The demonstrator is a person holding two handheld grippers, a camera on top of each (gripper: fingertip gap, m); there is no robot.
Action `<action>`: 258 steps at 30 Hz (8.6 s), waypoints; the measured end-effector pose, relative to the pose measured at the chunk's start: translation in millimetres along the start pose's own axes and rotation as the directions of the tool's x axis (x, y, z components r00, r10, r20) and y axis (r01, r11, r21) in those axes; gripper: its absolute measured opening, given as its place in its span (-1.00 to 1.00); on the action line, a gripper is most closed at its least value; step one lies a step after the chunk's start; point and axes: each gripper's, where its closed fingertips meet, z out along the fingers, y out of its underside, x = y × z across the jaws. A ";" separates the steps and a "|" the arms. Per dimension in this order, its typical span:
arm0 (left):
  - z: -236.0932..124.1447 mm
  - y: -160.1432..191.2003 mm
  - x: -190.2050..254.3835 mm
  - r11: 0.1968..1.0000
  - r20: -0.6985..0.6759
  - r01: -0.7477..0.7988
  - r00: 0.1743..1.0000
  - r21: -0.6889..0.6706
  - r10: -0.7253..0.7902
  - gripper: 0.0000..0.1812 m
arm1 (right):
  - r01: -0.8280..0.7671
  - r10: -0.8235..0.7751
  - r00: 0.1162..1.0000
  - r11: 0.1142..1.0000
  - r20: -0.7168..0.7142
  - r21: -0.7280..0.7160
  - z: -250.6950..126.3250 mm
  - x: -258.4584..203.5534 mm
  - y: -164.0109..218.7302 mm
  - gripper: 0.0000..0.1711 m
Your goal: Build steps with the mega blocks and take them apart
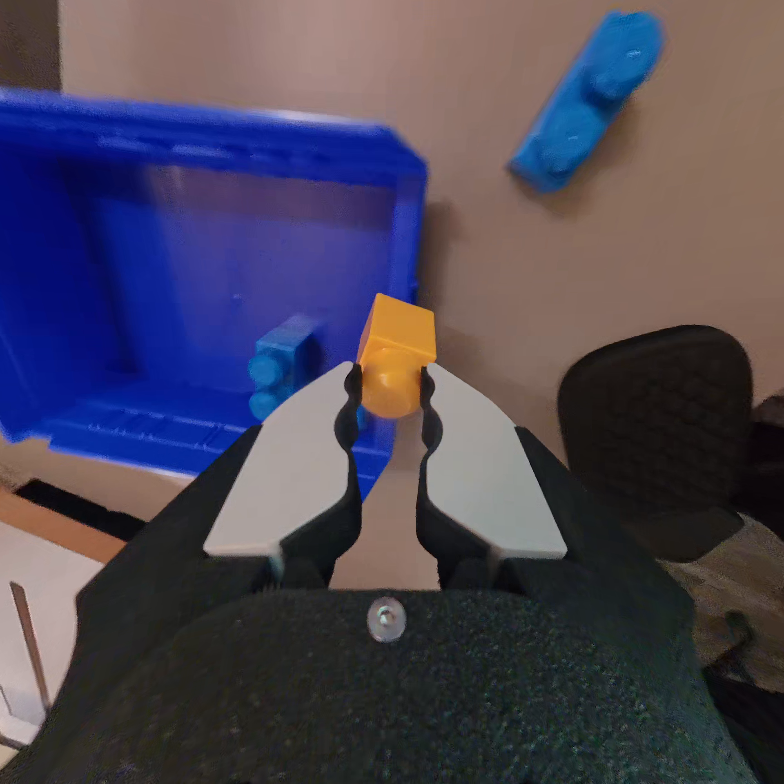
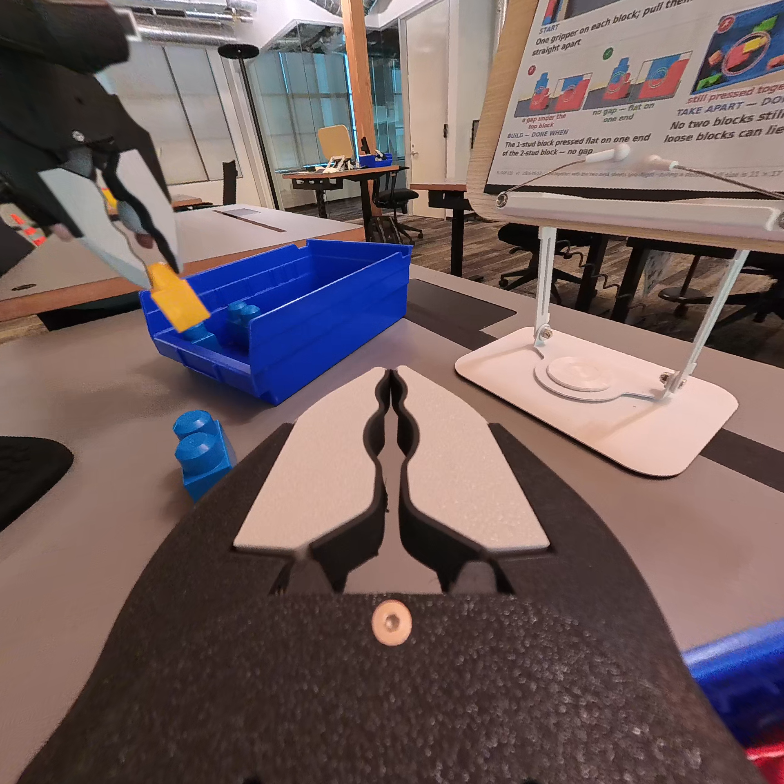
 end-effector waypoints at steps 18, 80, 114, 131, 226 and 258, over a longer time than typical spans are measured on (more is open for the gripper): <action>79.9 -34.9 92.9 0.973 -0.103 -0.221 0.971 -0.066 0.214 -0.72 | 0.003 -0.003 1.000 1.000 -0.002 0.007 -1.8 0.0 -2.8 -1.00; -61.8 -213.7 93.6 0.081 -0.345 0.337 0.888 0.938 0.304 -0.64 | -0.234 0.106 0.896 0.938 0.431 0.257 -35.1 -51.7 -66.7 -0.31; -60.1 -204.8 94.3 0.201 -0.207 0.157 0.944 0.967 0.258 -0.57 | -0.220 0.076 0.877 0.942 0.475 0.255 -33.0 -66.5 -62.9 -0.57; 20.5 -76.1 84.3 0.890 0.004 -0.272 0.957 0.366 0.291 -0.58 | -0.235 0.102 0.895 0.936 0.435 0.264 -36.5 -49.3 -62.1 -0.57; -37.9 -187.7 124.2 0.074 -0.381 0.375 0.887 0.924 0.261 -0.51 | -0.405 0.200 0.768 0.888 0.608 0.219 -19.3 -104.3 -65.4 -0.57; 67.2 -167.7 133.0 0.657 -0.193 0.007 0.958 0.754 0.212 -0.61 | 0.415 -0.087 0.836 0.745 0.541 -0.522 -36.9 -90.5 93.5 -0.87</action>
